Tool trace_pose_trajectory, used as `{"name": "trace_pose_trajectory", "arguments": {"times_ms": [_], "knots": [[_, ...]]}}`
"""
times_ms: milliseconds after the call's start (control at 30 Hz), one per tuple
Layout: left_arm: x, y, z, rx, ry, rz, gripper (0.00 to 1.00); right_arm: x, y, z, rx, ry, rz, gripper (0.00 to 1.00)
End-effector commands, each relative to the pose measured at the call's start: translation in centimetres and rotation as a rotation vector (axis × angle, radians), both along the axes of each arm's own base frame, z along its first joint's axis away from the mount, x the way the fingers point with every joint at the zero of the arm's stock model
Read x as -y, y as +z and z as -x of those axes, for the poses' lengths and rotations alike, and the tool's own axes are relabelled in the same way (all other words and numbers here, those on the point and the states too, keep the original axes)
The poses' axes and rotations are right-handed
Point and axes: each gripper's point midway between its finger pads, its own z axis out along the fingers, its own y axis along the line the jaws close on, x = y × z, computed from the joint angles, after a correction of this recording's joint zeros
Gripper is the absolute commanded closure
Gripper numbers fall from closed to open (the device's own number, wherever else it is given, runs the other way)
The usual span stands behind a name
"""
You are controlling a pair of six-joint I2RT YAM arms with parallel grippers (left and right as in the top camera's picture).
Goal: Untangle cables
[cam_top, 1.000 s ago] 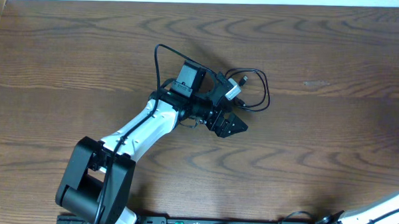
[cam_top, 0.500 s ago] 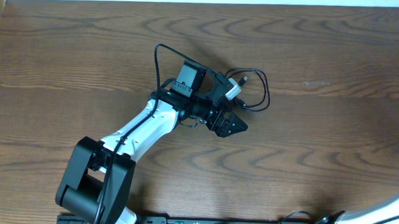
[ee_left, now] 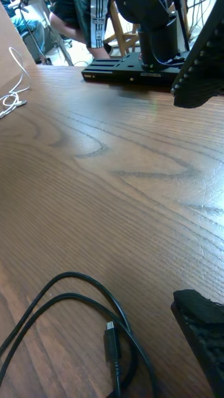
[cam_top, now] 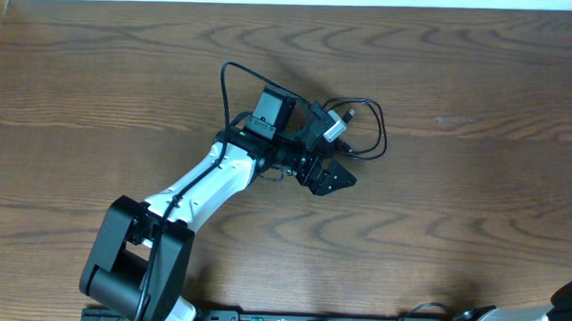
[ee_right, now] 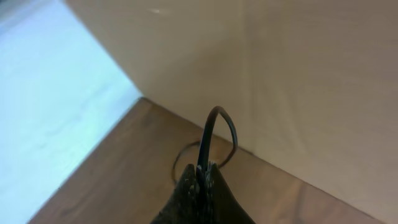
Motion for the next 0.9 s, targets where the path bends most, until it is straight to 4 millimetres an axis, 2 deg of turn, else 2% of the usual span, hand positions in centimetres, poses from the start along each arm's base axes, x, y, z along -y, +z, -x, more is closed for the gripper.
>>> {"name": "trace_pose_trajectory", "arguments": {"times_ms": [0,300,400,633,733,867], "knots": [[0.1,0.7,0.2,0.027,-0.021,0.018,0.01,2.0,-0.3,3.4,-0.074,-0.196,0.029,0.99],[-0.3,0.0,-0.5,0.068,0.0,-0.027,0.0,3.8,0.5,7.4,-0.077,-0.318,0.047,0.99],[-0.3,0.1,-0.6,0.075,-0.003,-0.025,0.0,4.1,1.3,9.0,-0.033,-0.361,0.041,0.99],[-0.7,-0.4,-1.2,0.115,0.012,-0.065,0.0,2.6,6.2,10.1,0.1,-0.321,0.121,0.99],[-0.6,-0.4,-1.3,0.121,0.01,-0.064,0.0,2.4,6.1,10.2,0.096,-0.322,0.115,0.99],[-0.6,-0.4,-1.3,0.123,0.01,-0.063,0.0,3.1,4.6,10.1,0.066,-0.334,0.084,0.99]]}}
